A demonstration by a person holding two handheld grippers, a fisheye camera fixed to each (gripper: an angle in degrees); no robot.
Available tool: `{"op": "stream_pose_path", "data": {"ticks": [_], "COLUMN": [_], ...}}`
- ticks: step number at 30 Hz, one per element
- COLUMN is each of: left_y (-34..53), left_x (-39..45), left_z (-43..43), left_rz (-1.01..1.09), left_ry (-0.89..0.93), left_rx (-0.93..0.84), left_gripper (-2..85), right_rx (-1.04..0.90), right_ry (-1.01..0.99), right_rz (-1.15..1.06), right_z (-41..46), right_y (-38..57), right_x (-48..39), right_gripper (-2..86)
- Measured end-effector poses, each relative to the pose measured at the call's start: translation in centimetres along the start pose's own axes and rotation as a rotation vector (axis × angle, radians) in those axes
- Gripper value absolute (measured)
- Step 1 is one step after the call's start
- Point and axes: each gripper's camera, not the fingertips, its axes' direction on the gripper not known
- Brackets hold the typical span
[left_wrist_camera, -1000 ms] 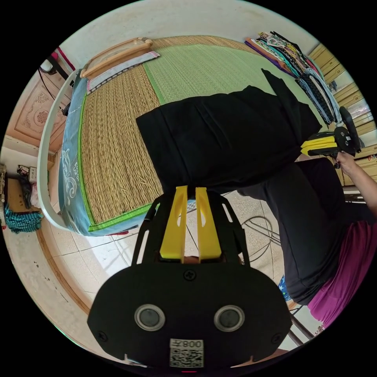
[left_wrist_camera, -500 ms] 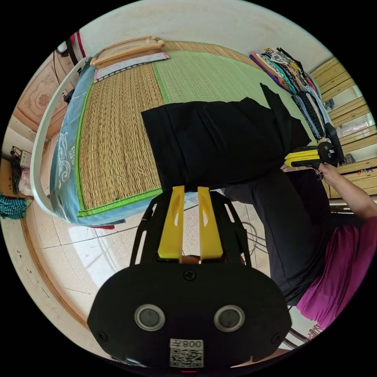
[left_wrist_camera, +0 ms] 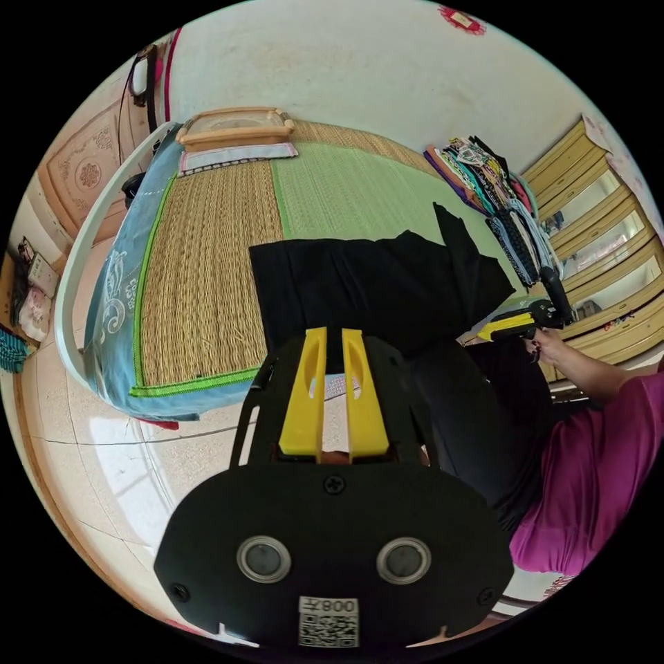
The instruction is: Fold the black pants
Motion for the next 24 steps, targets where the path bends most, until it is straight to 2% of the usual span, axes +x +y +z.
{"op": "stream_pose_path", "data": {"ticks": [7, 16, 24], "left_y": [-4.2, -5.6, -8.3], "left_x": [-0.4, -0.2, 1.2], "left_z": [5.5, 10.3, 13.0], "left_rz": [-0.058, -0.092, -0.105], "left_ry": [-0.075, -0.114, -0.202], "left_rx": [-0.056, -0.06, -0.043], "left_gripper": [1.8, 0.2, 0.1], "right_rx": [0.152, 0.063, 0.115], "right_ry": [0.095, 0.157, 0.13], "right_rz": [0.057, 0.122, 0.166], "right_z": [-2.2, 5.8, 7.1], "right_y": [-10.3, -18.5, -21.9], "right_x": [3.0, 7.4, 11.1], "right_gripper": [0.2, 0.1, 0.0]}}
